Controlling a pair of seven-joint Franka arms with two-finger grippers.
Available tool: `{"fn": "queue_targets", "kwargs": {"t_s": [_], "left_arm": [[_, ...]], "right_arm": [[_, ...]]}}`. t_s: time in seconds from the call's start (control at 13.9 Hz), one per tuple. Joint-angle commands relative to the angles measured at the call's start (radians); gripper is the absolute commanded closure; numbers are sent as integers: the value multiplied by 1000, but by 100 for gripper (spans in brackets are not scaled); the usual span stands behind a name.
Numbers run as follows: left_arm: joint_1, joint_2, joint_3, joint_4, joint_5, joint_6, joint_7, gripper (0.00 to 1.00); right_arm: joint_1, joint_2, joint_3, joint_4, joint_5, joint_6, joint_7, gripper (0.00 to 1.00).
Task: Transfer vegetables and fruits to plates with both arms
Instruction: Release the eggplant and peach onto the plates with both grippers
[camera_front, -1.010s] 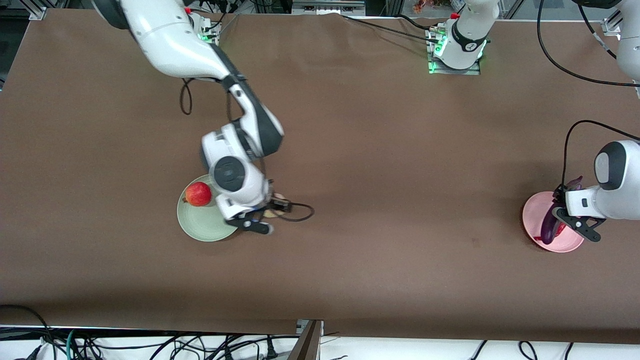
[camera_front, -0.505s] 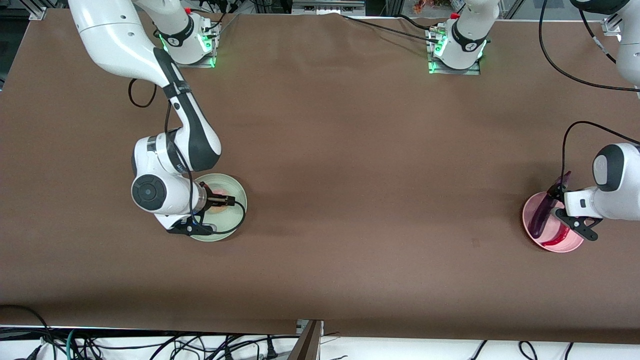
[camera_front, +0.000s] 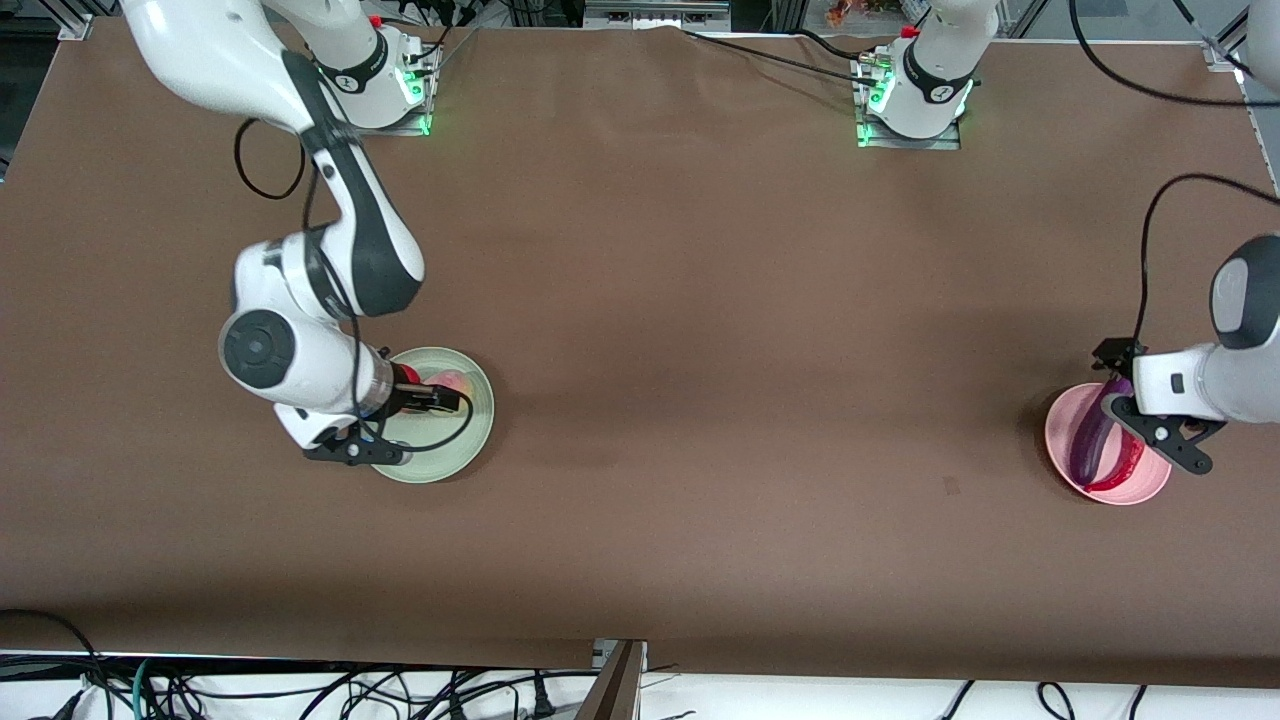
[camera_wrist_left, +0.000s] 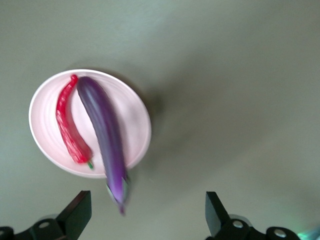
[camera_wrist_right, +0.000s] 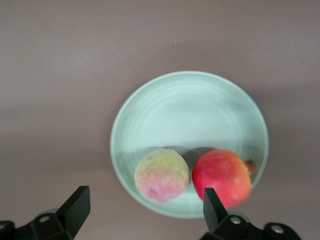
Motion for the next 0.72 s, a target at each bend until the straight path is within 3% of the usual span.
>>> {"fn": "queue_targets", "kwargs": {"t_s": [0.0,0.36,0.5,0.58,0.65], "left_arm": [[2,-107,-80,10,-69,-128,-146,0],[-4,-176,-199,186,-100,-307,-231,0],[-42,-219,-173,174,-143,-241,-304,0],[-58,-233,-127,169,-170,-231,-394,0],[-132,-269,-17,136,-224,-198,-485,0]], "right_arm": [[-4,-124,-3,21,6,-66,53,0],[-5,-409,-58,-30,-19,-342,-23,0],[-5,-488,-106,-100,-21,-368,-107,0],[-5,-490,-114,-95,-22,-393,-138,0],[-5,-483,-115,-87,-31,-407,-155,0]]}}
